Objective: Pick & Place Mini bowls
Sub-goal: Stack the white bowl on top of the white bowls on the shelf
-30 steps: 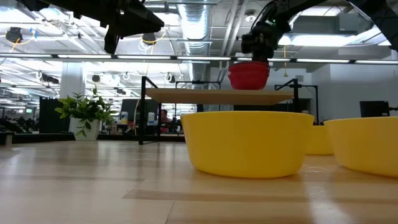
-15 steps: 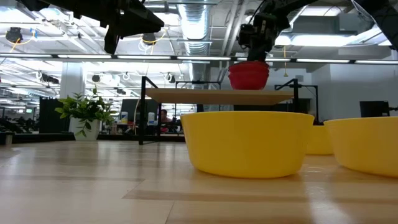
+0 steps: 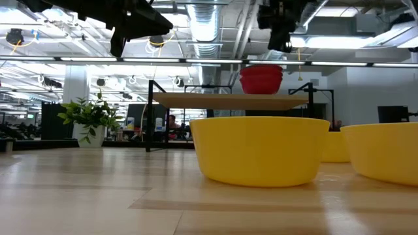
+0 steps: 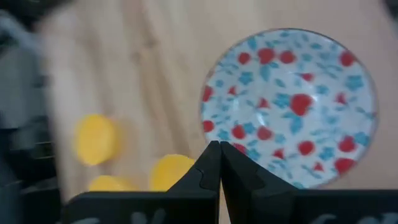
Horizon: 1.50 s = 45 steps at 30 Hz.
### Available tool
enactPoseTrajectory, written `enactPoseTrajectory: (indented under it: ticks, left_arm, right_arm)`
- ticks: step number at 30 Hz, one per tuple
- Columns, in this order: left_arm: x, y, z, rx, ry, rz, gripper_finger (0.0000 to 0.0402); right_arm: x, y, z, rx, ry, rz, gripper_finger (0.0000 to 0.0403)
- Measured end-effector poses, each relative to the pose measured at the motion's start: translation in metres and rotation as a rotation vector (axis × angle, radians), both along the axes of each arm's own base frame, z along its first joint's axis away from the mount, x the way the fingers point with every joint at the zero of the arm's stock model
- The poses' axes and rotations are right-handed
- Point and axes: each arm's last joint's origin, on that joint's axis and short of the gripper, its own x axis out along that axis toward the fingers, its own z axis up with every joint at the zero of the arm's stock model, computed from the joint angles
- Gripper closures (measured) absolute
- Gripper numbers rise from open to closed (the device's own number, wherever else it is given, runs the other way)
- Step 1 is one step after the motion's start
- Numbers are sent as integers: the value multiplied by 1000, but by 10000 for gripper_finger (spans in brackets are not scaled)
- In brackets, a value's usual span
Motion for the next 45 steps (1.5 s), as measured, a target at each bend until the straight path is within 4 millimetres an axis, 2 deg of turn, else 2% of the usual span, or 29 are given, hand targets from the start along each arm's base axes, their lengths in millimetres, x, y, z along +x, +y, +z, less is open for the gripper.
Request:
enactPoseTrajectory:
  ticks: [5,12,18,21,31,36,41,45]
  left_arm:
    - [0,0,0,26,10,-1,357]
    - [0,0,0,29,11,-1,357]
    - [0,-1,-1,24,17,-45,357]
    - [0,-2,-1,23,18,-57,357]
    - [1,-2,-1,40,25,-77,357]
    - [1,-4,-1,33,26,-119,357]
    - [1,-4,-1,33,26,-121,357]
    - [1,-4,-1,35,27,-122,357]
  right_arm:
    - [26,26,5,-203,83,-63,403]
    - [60,42,-11,-208,124,-54,403]
    - [69,52,-16,-282,197,-102,403]
    - [69,52,-16,-325,225,-151,403]
    - [66,48,-17,-312,241,-199,403]
    - [49,47,-20,-348,432,-256,403]
    - [34,48,-5,-382,404,-302,403]
    - [12,50,14,-409,355,-364,403]
